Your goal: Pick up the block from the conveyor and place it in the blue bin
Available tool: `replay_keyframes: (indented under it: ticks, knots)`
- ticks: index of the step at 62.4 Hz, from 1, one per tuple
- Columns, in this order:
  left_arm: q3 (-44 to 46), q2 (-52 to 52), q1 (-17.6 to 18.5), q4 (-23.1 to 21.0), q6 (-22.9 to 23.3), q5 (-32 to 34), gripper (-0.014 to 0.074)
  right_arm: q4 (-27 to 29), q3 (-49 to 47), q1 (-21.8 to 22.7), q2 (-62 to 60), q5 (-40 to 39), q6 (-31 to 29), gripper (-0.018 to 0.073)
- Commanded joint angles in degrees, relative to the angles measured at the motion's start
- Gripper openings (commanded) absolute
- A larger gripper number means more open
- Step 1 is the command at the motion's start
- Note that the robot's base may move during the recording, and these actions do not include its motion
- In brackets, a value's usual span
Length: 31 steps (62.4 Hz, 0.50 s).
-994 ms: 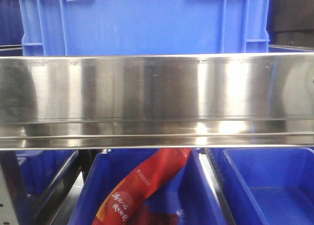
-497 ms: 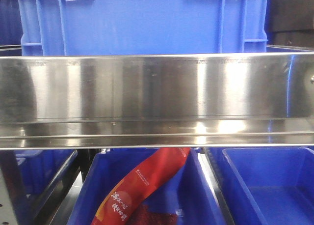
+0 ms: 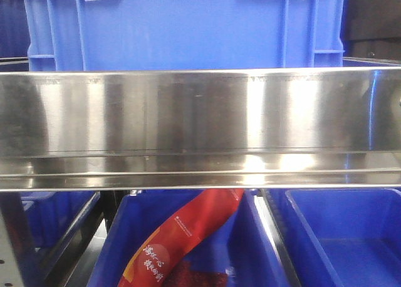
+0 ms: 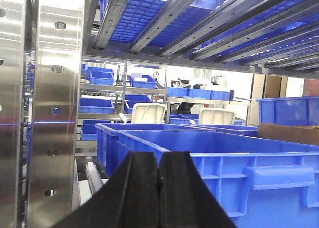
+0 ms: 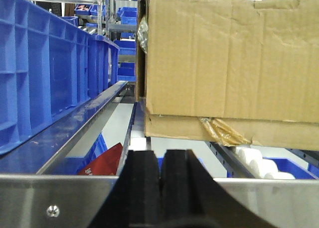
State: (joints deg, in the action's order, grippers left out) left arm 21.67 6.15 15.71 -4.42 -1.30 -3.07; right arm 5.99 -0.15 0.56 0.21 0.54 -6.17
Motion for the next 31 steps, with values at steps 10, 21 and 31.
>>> replay_keyframes:
  ticks: [10, 21, 31]
  knots:
    - [0.05, -0.28, -0.12, -0.06, 0.01, 0.95, -0.0111, -0.11, 0.15, 0.27, -0.21, -0.85, -0.40, -0.0162]
    - [0.05, -0.28, -0.12, -0.06, 0.01, 0.95, -0.0111, -0.11, 0.15, 0.27, -0.21, -0.85, -0.40, -0.0162]
    - [0.05, -0.28, -0.12, -0.06, 0.01, 0.95, -0.0111, -0.11, 0.15, 0.27, -0.21, -0.97, -0.40, -0.0162]
